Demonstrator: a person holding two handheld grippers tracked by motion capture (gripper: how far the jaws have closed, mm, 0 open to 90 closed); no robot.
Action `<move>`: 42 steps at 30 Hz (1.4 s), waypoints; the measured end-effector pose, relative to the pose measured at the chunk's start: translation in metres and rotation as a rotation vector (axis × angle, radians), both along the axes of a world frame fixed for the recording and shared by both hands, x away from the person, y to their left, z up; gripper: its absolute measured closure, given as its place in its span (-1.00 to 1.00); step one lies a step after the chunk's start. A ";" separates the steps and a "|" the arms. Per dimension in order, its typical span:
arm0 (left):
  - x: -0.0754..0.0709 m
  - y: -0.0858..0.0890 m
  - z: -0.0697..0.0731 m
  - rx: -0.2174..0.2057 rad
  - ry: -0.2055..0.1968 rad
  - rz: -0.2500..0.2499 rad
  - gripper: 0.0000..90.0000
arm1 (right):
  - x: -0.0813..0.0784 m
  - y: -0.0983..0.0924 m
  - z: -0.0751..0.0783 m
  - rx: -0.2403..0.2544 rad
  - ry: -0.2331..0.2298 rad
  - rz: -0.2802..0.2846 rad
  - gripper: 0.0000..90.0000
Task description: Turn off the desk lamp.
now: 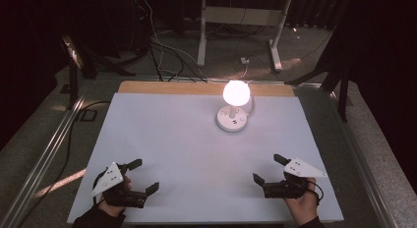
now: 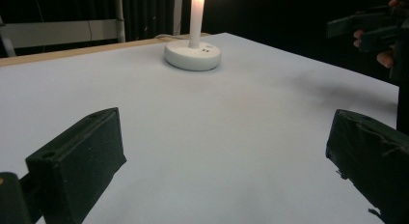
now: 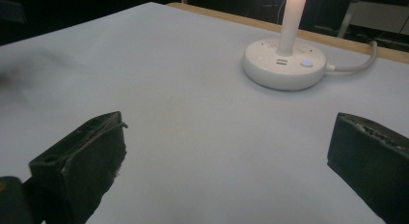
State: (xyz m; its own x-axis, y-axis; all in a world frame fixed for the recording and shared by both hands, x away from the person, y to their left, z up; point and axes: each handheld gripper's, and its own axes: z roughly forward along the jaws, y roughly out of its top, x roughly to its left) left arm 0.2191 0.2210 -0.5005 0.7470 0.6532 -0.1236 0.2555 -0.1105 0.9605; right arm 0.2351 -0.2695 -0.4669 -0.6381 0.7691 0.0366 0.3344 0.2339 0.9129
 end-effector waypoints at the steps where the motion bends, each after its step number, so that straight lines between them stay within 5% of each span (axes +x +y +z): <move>1: 0.000 0.000 0.000 -0.003 0.001 0.000 -0.99 | 0.001 0.000 0.002 0.000 -0.001 0.000 -1.00; 25: 0.000 0.000 0.000 -0.009 0.001 -0.003 -0.99 | 0.030 0.014 0.031 -0.002 0.012 0.047 -1.00; 42: 0.000 0.000 0.001 -0.009 0.002 -0.006 -0.99 | 0.054 0.025 0.050 0.008 -0.019 0.050 -1.00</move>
